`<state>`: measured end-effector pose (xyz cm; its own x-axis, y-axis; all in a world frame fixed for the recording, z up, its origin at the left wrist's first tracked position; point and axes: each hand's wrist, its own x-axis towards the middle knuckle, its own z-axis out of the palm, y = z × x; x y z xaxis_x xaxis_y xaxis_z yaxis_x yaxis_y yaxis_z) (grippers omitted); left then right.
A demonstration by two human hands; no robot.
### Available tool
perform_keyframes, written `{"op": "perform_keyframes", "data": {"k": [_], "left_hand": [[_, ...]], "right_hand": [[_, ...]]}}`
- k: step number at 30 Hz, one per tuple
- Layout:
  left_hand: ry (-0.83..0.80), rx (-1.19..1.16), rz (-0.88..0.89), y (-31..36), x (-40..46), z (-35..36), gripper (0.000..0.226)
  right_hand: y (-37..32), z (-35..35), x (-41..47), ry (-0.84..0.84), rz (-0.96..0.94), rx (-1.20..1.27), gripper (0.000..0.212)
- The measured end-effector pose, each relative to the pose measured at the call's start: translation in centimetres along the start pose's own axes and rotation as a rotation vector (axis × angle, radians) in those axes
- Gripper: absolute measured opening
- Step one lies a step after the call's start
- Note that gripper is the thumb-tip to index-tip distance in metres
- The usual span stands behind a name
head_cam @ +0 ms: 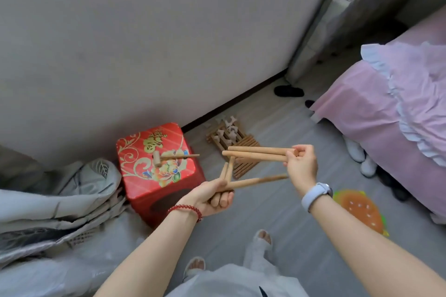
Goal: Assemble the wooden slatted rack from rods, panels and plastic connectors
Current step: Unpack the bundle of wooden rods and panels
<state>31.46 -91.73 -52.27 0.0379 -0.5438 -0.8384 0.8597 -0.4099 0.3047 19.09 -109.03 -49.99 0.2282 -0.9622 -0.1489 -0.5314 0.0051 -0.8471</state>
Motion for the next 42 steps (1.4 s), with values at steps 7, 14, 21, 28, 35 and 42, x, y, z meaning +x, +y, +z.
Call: {"op": "perform_keyframes", "data": {"k": [7, 14, 21, 28, 35, 42], "left_hand": [[-0.246, -0.3, -0.087, 6.5, 8.3, 12.8, 0.03], [-0.172, -0.367, -0.178, 9.2, 15.3, 21.2, 0.016], [0.244, -0.318, 0.158, 12.8, 21.9, 21.6, 0.01], [0.405, 0.015, 0.201, 18.1, 27.3, 20.5, 0.005], [0.418, 0.126, 0.121, 21.6, 32.9, 23.0, 0.009], [0.514, 0.123, 0.19, 23.3, 45.7, 25.7, 0.018]], "right_hand": [[1.3, -3.7, 13.9, -0.013, -0.021, 0.139, 0.017], [2.8, -6.5, 27.5, -0.066, 0.159, 0.256, 0.018], [1.6, -1.6, 35.4, -0.093, 0.249, 0.264, 0.023], [1.3, 3.4, 40.8, -0.231, 0.225, 0.034, 0.016], [1.4, 5.9, 47.3, -0.377, 0.09, -0.271, 0.016], [7.5, 11.4, 58.5, -0.504, -0.047, -0.311, 0.01]]}}
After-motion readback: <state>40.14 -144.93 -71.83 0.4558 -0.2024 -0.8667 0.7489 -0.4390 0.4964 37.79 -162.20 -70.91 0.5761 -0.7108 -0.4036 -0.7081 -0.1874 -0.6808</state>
